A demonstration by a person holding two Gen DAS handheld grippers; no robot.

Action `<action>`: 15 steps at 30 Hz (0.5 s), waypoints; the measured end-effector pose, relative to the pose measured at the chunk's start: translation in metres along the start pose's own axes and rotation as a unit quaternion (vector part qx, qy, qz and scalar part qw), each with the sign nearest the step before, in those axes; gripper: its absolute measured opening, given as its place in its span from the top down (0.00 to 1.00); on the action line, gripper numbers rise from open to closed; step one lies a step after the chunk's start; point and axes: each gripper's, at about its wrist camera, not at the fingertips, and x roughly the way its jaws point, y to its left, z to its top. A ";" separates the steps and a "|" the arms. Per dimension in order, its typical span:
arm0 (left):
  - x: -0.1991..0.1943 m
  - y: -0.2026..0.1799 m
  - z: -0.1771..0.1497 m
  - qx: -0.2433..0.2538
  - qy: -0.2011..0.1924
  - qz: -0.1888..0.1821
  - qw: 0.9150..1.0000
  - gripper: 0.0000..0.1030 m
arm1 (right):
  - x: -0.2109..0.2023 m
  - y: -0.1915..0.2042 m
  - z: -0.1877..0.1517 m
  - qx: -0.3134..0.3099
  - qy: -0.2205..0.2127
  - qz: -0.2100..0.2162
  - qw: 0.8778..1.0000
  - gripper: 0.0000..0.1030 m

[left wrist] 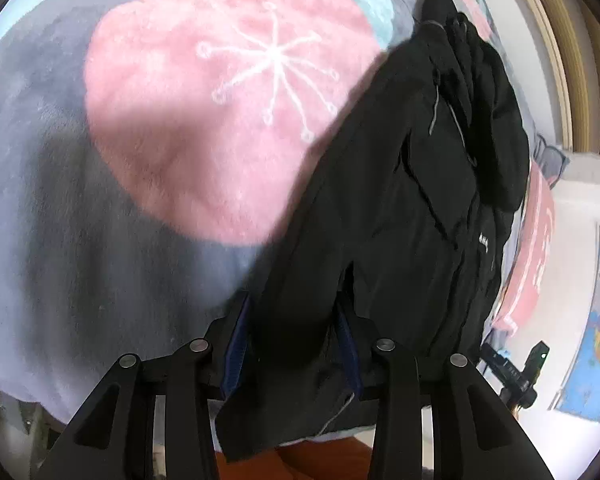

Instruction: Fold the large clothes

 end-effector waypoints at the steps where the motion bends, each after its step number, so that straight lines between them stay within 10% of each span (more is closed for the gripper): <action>1: -0.002 -0.002 -0.002 0.006 0.000 0.011 1.000 0.60 | -0.002 -0.008 -0.002 0.010 -0.001 0.001 1.000 0.36; 8: -0.017 -0.008 -0.012 0.028 -0.030 0.056 0.998 0.59 | -0.007 -0.055 -0.018 0.063 0.011 0.029 0.998 0.36; 15: 0.009 0.003 -0.013 -0.021 0.008 -0.021 1.000 0.59 | 0.019 -0.058 -0.034 0.061 0.055 0.084 0.993 0.37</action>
